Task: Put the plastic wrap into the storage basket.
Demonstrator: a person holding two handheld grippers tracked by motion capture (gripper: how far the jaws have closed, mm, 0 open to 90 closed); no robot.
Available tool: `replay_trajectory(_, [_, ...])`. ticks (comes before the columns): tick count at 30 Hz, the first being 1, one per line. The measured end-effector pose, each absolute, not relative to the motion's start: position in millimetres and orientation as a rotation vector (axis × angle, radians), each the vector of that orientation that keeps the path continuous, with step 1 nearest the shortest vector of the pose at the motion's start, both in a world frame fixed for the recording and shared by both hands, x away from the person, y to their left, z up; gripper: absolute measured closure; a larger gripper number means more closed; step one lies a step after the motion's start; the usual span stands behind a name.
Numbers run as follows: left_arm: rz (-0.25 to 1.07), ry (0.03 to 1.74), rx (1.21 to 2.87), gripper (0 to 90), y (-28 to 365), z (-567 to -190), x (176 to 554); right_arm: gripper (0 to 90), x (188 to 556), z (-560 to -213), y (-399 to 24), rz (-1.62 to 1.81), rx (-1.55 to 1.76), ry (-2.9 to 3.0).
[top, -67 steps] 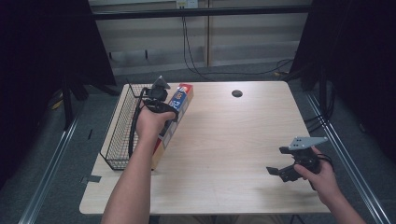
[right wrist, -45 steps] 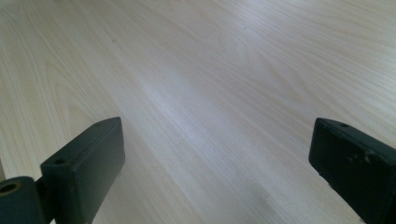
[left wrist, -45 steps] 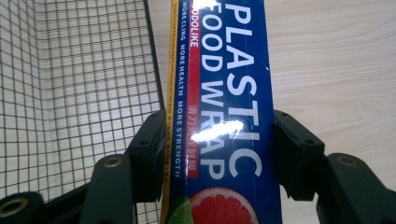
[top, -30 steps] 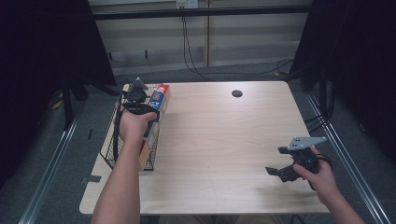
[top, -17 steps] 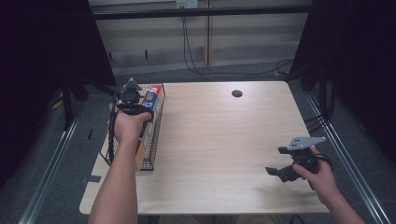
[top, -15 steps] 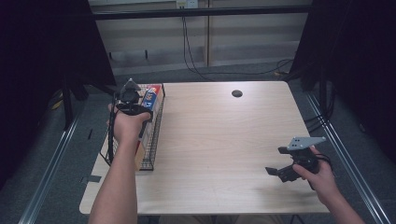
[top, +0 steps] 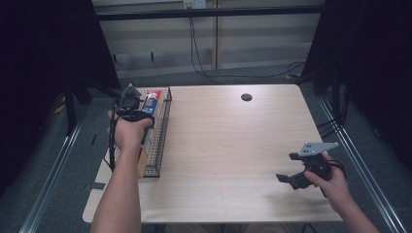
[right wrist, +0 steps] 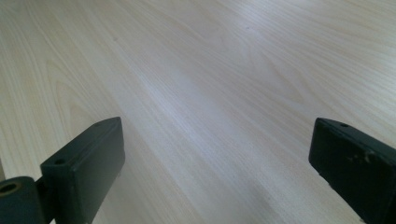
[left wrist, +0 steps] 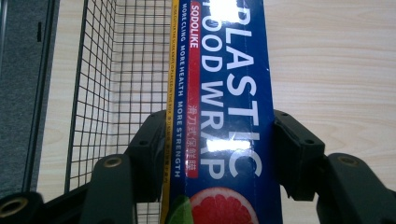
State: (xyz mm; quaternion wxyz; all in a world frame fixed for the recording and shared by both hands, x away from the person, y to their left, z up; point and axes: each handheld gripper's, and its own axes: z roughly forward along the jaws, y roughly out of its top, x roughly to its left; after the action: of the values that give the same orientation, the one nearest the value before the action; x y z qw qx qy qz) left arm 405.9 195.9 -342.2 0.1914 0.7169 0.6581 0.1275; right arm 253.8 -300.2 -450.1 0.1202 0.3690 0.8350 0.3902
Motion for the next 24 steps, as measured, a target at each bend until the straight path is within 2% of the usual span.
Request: replay_trajectory(24, [0.355, 1.910, 1.988, 43.2, 211.1, -366.2, 414.7, 3.4, 254.9, -451.4, -300.3, 1.136, 1.087, 2.438])
